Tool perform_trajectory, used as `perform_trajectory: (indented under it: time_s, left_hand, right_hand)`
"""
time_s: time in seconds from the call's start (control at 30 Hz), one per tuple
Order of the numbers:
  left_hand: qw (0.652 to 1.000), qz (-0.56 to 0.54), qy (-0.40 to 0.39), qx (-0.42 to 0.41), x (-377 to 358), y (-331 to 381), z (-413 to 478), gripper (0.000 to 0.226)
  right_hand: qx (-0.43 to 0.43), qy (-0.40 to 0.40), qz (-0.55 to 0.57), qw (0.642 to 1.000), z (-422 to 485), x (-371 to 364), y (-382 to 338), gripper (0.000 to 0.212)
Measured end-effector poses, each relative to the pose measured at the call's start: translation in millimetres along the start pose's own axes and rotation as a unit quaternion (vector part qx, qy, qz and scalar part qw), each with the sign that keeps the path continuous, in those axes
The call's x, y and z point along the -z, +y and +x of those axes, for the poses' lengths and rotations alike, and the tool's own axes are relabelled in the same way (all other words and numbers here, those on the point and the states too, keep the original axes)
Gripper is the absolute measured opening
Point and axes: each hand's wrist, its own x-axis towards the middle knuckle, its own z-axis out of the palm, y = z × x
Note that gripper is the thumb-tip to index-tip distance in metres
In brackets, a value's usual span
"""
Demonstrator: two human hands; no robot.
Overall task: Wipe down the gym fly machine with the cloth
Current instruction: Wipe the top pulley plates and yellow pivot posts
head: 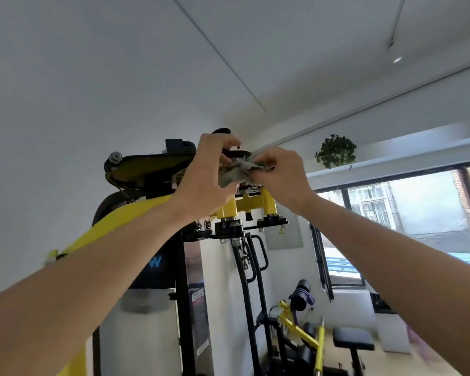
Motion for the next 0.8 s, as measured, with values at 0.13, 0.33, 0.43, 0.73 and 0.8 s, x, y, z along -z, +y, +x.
perform_trajectory:
  time_s: [0.13,0.33,0.43,0.73,0.8]
  left_hand:
    - [0.993,0.053,-0.048,0.094,-12.4,-21.4,-42.0,0.029]
    - [0.988,0.015,-0.072,0.133,-35.6,-40.3,-68.5,0.019]
    - [0.989,0.025,-0.050,0.138,-39.2,-54.7,-71.9,0.014]
    - [0.997,0.052,-0.001,0.062,-57.3,-75.5,-71.4,0.018]
    - [0.997,0.043,-0.002,0.067,-59.3,-76.8,-71.8,0.019]
  right_hand:
    - [-0.091,-0.054,0.014,0.994,-32.6,-5.6,36.2,0.017]
    - [-0.108,-0.086,0.015,0.990,-42.7,-46.0,50.2,0.016]
    - [-0.098,-0.116,0.011,0.988,-42.5,-54.1,57.8,0.019]
    - [-0.050,-0.089,-0.067,0.993,-45.9,-57.4,73.6,0.009]
    - [-0.060,-0.070,-0.065,0.994,-50.6,-58.0,76.9,0.006]
